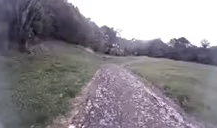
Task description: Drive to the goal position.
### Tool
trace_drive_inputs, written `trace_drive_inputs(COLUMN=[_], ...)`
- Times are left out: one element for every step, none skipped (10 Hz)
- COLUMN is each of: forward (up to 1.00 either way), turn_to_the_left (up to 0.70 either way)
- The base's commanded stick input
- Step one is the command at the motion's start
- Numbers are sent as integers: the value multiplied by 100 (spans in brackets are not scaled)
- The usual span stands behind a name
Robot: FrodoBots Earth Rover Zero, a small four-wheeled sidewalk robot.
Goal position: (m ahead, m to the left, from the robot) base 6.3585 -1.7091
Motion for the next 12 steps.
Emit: trace_drive_inputs(forward=[85,85,85,85,85,85,85,85,85,85,85,85], turn_to_the_left=[0,0,0,-13,-33,-34,-34,-34,-1,0,0,0])
